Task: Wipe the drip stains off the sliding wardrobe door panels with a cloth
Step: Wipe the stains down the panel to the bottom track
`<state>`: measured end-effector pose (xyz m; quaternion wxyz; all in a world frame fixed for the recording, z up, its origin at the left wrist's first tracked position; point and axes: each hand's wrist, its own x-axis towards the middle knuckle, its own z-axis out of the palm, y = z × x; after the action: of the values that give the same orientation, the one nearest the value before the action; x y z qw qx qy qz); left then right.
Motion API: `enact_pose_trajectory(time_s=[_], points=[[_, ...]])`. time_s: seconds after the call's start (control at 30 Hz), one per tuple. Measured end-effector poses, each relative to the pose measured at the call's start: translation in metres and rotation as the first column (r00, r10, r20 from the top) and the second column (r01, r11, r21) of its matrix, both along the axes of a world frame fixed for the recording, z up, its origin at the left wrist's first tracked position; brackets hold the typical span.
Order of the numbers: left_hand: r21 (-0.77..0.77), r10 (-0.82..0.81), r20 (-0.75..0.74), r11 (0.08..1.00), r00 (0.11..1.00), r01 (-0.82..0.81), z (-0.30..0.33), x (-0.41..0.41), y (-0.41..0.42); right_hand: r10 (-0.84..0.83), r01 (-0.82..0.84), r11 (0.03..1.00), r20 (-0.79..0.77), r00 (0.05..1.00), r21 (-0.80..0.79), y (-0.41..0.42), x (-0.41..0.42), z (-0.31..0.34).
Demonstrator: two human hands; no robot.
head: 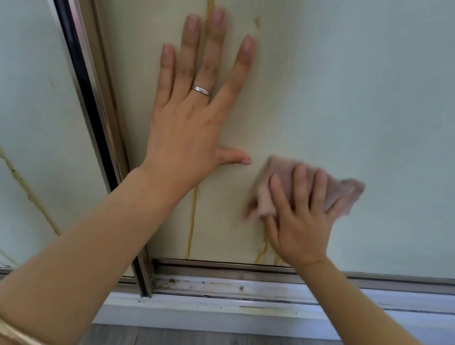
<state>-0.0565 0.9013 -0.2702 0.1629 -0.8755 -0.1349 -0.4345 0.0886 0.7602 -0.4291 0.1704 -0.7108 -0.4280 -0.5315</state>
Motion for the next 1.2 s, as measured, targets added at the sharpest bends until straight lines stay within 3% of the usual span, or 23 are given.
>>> enact_pose_trajectory(time_s=[0.13, 0.3, 0.37, 0.47, 0.53, 0.7, 0.83, 1.0, 1.2], points=[[-0.004, -0.004, -0.001, 1.0, 1.0, 0.004, 0.0, 0.0, -0.001, 0.005, -0.001, 0.995, 0.046, 0.999, -0.1, -0.018, 0.006, 0.006], [0.004, -0.018, 0.029, 1.0, 0.999, 0.017, -0.001, 0.001, 0.003, -0.078, 0.071, 0.974, 0.023, 0.997, 0.216, 0.02, 0.003, 0.074], [0.003, -0.017, 0.018, 1.0, 1.0, 0.017, 0.0, 0.002, 0.002, -0.071, 0.067, 0.982, 0.014, 0.997, 0.176, 0.021, -0.001, 0.049], [-0.005, -0.002, 0.012, 1.0, 1.0, 0.002, 0.0, 0.0, 0.001, -0.017, 0.016, 0.999, -0.024, 1.0, -0.03, -0.004, -0.006, -0.016], [-0.002, -0.002, 0.005, 1.0, 1.0, 0.002, 0.0, 0.0, 0.0, 0.005, -0.006, 0.997, -0.011, 1.0, -0.083, -0.017, -0.005, -0.019], [-0.012, 0.001, -0.019, 1.0, 1.0, -0.001, -0.001, 0.0, -0.001, -0.018, 0.018, 0.996, 0.001, 1.0, 0.087, 0.008, -0.002, 0.034], [-0.002, 0.009, 0.007, 1.0, 1.0, -0.009, -0.019, -0.003, -0.003, 0.005, -0.005, 1.0, 0.015, 1.0, 0.018, 0.005, 0.003, -0.006], [0.033, -0.023, -0.125, 0.999, 0.992, 0.027, -0.078, -0.001, -0.008, -0.031, 0.023, 0.998, -0.114, 0.993, -0.065, -0.012, -0.01, -0.084], [0.061, -0.016, -0.092, 0.998, 0.996, 0.022, -0.086, 0.001, -0.001, 0.016, -0.011, 0.999, -0.104, 0.994, 0.042, 0.005, -0.015, -0.048]])
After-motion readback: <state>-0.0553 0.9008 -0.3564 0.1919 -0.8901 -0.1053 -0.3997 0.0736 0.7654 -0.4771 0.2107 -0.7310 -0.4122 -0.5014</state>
